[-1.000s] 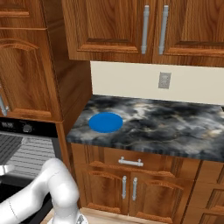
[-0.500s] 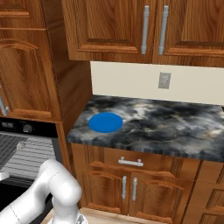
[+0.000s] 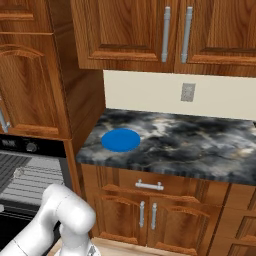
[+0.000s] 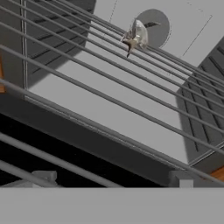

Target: Take the fish from the oven and place it on the plate on the counter.

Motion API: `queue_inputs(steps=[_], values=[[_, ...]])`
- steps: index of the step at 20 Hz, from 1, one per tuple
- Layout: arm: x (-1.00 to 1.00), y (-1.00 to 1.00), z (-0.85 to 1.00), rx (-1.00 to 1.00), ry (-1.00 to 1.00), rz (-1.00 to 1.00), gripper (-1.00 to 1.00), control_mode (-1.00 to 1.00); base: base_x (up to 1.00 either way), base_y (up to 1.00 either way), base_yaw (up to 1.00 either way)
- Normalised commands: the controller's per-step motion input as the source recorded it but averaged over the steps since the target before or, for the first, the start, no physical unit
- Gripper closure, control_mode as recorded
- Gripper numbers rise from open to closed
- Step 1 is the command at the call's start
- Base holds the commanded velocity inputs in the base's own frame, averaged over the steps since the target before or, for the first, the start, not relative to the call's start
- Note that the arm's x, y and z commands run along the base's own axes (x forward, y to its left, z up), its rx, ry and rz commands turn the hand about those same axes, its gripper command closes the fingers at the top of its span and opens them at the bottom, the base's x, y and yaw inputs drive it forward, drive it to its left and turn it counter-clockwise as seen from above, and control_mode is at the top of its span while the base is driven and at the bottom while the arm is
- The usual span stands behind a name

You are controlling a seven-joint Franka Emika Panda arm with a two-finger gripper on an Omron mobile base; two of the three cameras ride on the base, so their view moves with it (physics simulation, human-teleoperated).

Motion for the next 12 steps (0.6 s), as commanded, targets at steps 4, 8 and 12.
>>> queue_inputs(steps=[4, 8, 12], values=[[-1.00, 0.00, -0.89, 0.11, 0.06, 0.00, 1.00, -1.00, 0.00, 0.00, 0.00], [-1.00, 0.00, -0.85, 0.09, 0.06, 0.00, 1.00, -1.00, 0.00, 0.00, 0.00], [-1.00, 0.01, -0.77, 0.08, 0.05, 0.01, 1.00, -1.00, 0.00, 0.00, 0.00]])
